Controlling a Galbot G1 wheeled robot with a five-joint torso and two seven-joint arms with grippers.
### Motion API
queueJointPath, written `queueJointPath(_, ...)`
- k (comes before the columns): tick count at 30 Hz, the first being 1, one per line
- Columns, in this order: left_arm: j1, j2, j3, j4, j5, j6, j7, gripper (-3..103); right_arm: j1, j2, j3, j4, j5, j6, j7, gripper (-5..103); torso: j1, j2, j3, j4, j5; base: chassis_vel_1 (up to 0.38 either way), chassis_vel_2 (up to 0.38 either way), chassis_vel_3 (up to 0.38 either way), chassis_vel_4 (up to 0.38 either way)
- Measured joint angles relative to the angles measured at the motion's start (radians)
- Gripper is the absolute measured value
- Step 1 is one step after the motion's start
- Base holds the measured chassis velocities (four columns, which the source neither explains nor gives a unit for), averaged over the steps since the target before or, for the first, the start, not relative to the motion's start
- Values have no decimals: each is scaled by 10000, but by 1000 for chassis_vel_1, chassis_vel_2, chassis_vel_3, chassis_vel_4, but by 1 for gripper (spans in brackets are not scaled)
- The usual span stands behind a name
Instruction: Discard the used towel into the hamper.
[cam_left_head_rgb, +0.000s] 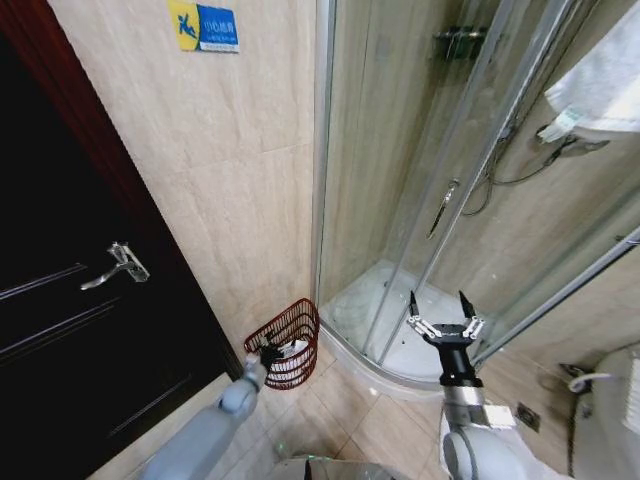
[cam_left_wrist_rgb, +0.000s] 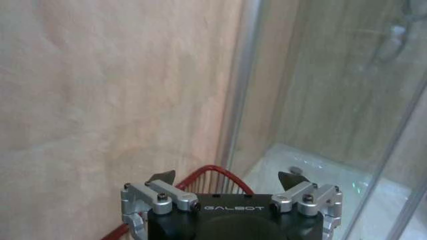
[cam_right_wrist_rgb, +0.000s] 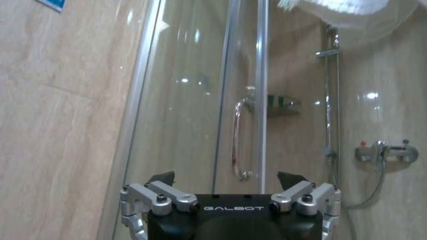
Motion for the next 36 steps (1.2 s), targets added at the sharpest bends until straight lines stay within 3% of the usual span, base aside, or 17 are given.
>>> queueJointPath(2,165,4,-146,-210,0,25,-16,100,-14,-8,11,71,0,-40,31,100,0,0,1,0,0,0,0,0,0)
queueJointPath(3,909,-39,-920,-1231,-6,166,-118,100,-24,-44,82,310,-8,-145,96,100,1,0,0,-8,-4,0,0,0,0)
queueJointPath(5,1193,-97,-1224,-1613,-6,239,-151,100,-21,-68,118,379,-8,-172,108,100,1,0,0,-7,-1,0,0,0,0)
queueJointPath(8,2766,-727,-2550,-3647,479,1039,-602,100,42,-326,285,558,311,-337,178,100,1,0,1,-3,-2,0,0,0,0)
queueJointPath(10,3014,-873,-2759,-3947,708,1298,-741,100,46,-369,313,572,395,-354,189,100,1,0,1,-3,1,0,0,0,0)
queueJointPath(11,3547,-1230,-3276,-4558,1234,1900,-889,100,43,-421,368,601,616,-414,222,100,1,0,0,0,-1,0,0,0,0)
queueJointPath(13,4160,-1652,-3961,-5344,1794,2484,-731,100,35,-368,439,613,889,-485,252,100,1,0,0,0,0,0,0,0,0)
queueJointPath(14,4160,-1652,-3961,-5344,1794,2484,-731,100,35,-368,439,613,889,-485,252,100,1,0,0,0,0,0,0,0,0)
queueJointPath(16,4706,-2153,-4807,-6231,2447,2828,-233,100,-31,-338,465,581,1024,-535,259,100,1,0,1,-6,2,0,0,0,0)
queueJointPath(19,5076,-2937,-5690,-7195,2836,2902,672,100,102,-545,374,669,1098,-755,258,100,1,-1,1,-4,3,0,0,0,0)
queueJointPath(25,5177,-4104,-5855,-8045,3126,2838,1076,100,320,-804,328,922,1435,-1068,185,100,3,-2,2,-3,1,0,0,0,0)
queueJointPath(36,5421,-4418,-5005,-8984,3343,2737,923,100,236,-865,475,930,1811,-951,21,100,2,-1,2,-3,1,0,0,0,0)
